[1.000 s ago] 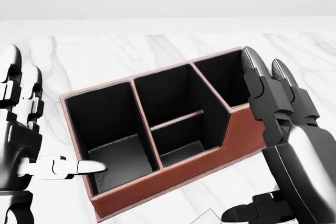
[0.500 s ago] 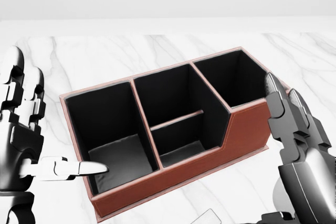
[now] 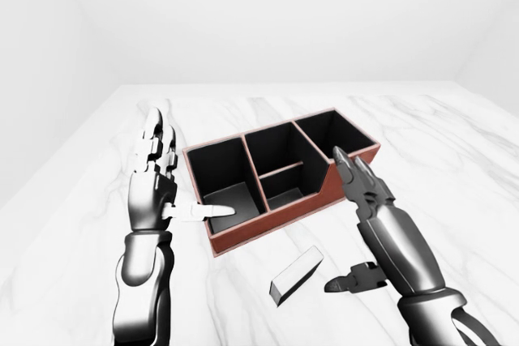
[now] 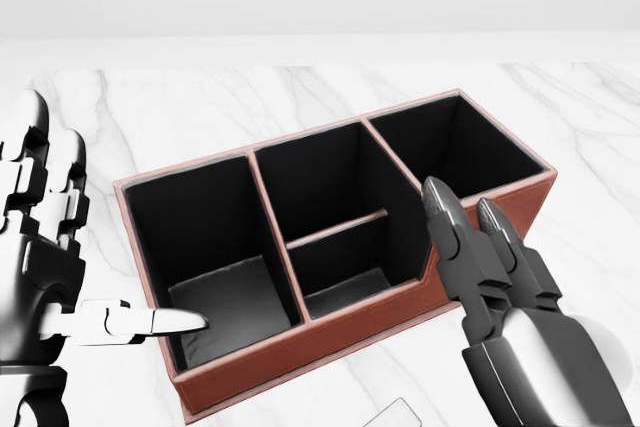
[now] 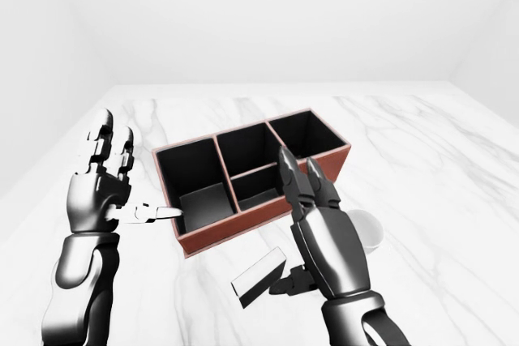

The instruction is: Pick up the book and place it in the front compartment of the caddy.

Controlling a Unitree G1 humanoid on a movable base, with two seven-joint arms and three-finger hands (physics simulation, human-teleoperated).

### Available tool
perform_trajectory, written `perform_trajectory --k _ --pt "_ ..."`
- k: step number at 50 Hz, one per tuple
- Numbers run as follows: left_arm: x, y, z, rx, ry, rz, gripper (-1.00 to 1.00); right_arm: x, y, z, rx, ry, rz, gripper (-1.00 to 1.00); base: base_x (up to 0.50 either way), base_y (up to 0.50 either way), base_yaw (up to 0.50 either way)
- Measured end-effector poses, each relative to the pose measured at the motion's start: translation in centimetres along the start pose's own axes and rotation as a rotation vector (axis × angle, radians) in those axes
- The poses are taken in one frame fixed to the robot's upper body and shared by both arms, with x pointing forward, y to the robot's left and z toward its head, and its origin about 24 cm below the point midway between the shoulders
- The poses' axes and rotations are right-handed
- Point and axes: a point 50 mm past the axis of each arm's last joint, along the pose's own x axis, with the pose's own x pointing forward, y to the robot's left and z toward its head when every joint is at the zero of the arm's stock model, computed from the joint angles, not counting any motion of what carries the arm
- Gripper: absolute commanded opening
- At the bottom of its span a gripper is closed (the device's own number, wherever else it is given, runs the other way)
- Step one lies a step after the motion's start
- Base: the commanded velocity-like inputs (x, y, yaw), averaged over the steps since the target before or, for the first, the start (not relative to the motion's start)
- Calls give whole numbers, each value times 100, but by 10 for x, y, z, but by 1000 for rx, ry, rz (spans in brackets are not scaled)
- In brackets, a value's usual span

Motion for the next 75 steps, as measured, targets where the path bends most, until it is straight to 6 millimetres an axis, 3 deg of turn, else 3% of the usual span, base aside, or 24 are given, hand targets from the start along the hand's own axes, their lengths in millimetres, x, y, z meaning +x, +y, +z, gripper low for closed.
perform_trajectory --k 33,75 --pt "0 0 0 1 0 1 100 5 34 30 -174 -235 208 100 0 0 0" --pt "0 0 1 1 -3 -2 100 14 71 15 -164 -227 280 100 0 0 0"
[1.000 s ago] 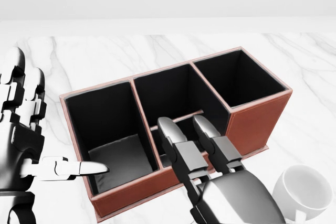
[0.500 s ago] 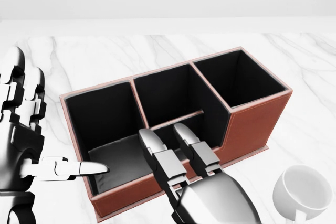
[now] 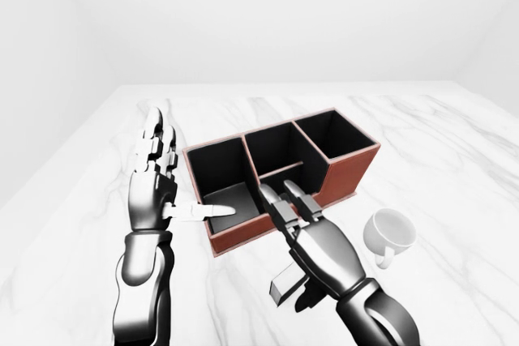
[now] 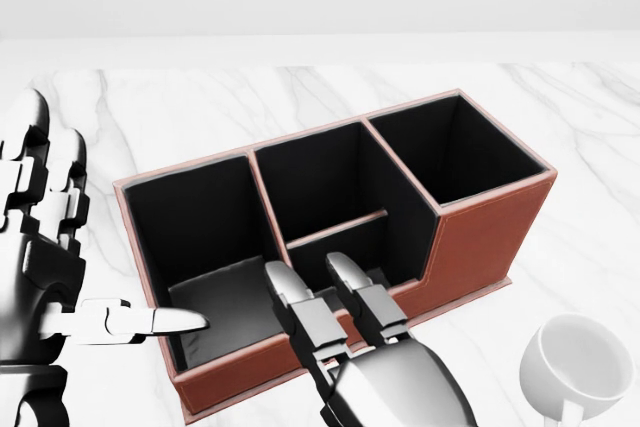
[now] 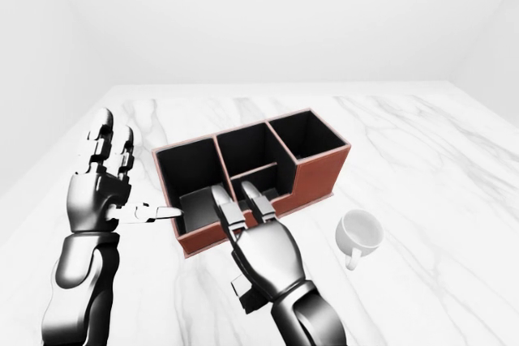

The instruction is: Pick up the book and place it in the front compartment of the caddy.

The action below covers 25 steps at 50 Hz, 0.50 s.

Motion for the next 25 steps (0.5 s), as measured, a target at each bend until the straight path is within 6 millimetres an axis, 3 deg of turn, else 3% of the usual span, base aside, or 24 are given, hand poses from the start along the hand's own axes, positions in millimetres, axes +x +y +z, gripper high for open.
perform_trajectory --k 25 --pt "0 0 -1 0 5 0 100 2 20 -9 25 30 33 100 0 0 0"
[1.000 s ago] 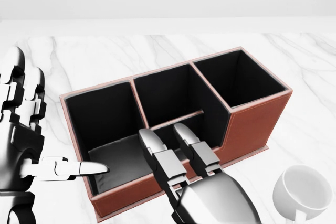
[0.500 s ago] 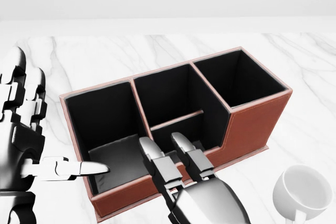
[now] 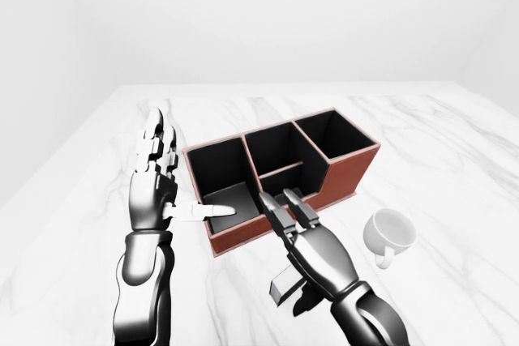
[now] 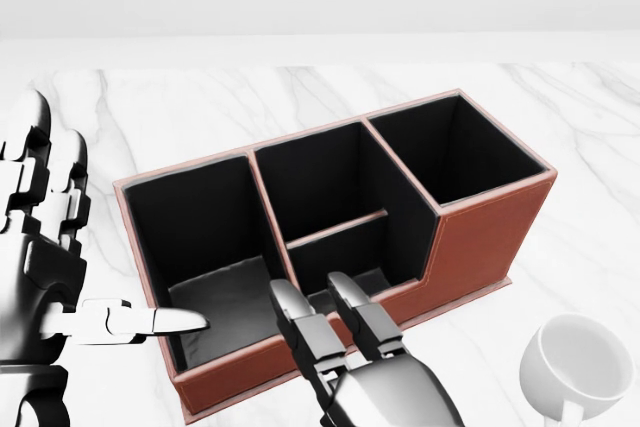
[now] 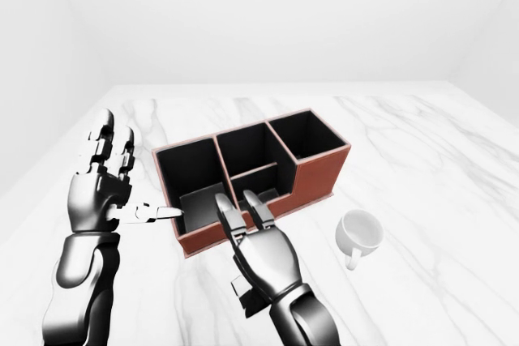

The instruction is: Pick up the book and place it in the front compartment of the caddy.

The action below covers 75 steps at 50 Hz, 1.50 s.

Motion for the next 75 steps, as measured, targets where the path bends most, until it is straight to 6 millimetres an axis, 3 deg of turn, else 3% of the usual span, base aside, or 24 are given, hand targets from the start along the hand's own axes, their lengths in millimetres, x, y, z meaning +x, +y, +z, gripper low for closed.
perform_trajectory --k 47,75 --pt "0 -1 0 0 2 -2 100 3 31 -20 30 76 50 100 0 0 0" --pt "0 -1 0 0 2 -2 100 11 31 -23 14 87 65 100 0 0 0"
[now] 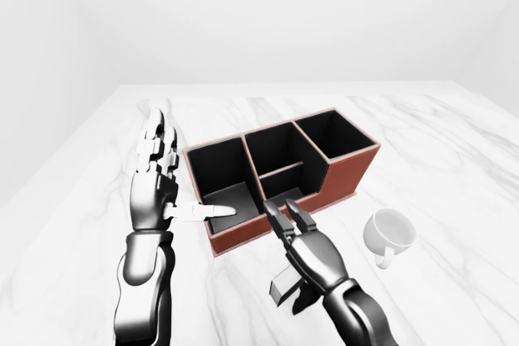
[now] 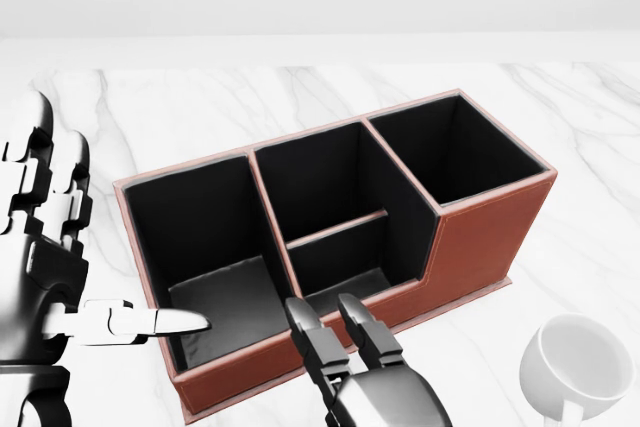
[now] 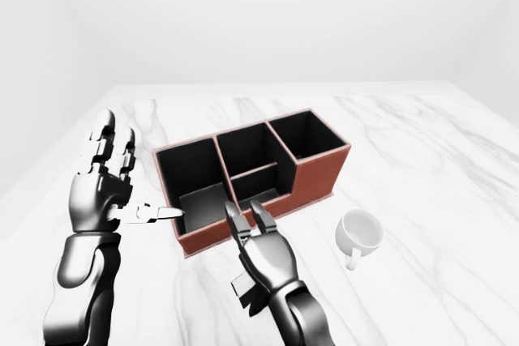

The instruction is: Pick up the book and place it in the front compartment of the caddy.

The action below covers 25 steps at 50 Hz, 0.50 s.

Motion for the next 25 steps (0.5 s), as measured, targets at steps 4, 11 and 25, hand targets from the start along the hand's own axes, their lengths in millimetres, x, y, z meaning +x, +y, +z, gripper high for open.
perform_trajectory --k 4,11,25 --pt "0 0 0 0 0 0 100 1 1 -1 0 5 3 100 0 0 0" --pt "0 0 0 0 2 0 100 3 4 -3 0 16 9 100 0 0 0" --pt "0 0 0 1 0 -1 100 6 13 -8 4 37 23 100 0 0 0"
